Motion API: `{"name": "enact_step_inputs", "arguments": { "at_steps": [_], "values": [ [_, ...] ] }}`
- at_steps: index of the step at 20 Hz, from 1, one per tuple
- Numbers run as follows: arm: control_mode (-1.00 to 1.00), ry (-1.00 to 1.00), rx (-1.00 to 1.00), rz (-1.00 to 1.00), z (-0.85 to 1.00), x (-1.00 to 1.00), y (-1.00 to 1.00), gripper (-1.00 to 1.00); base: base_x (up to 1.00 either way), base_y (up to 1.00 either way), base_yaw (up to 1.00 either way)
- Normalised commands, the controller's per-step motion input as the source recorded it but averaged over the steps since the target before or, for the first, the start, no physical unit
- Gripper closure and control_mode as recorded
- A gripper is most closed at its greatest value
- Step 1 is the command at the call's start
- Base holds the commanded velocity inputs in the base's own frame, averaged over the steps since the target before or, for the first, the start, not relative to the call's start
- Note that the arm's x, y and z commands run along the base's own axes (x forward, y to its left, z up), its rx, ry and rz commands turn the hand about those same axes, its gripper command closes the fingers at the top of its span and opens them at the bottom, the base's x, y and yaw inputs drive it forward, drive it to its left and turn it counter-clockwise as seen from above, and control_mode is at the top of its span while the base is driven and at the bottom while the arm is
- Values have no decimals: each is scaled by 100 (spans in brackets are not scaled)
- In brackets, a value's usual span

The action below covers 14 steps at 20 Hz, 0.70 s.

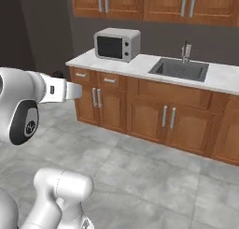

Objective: Move the shaker and shaker from the cabinet to the dining counter.

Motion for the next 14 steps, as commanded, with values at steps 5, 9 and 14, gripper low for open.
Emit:
{"name": "enact_step_inputs", "arguments": {
  "at_steps": [5,9,14],
  "values": [
    [100,0,0,0,0,0,0,100,-1,6,60],
    [100,0,0,0,0,0,0,100,0,0,44],
    [100,0,0,0,0,0,0,100,-21,2,55]
  ]
}}
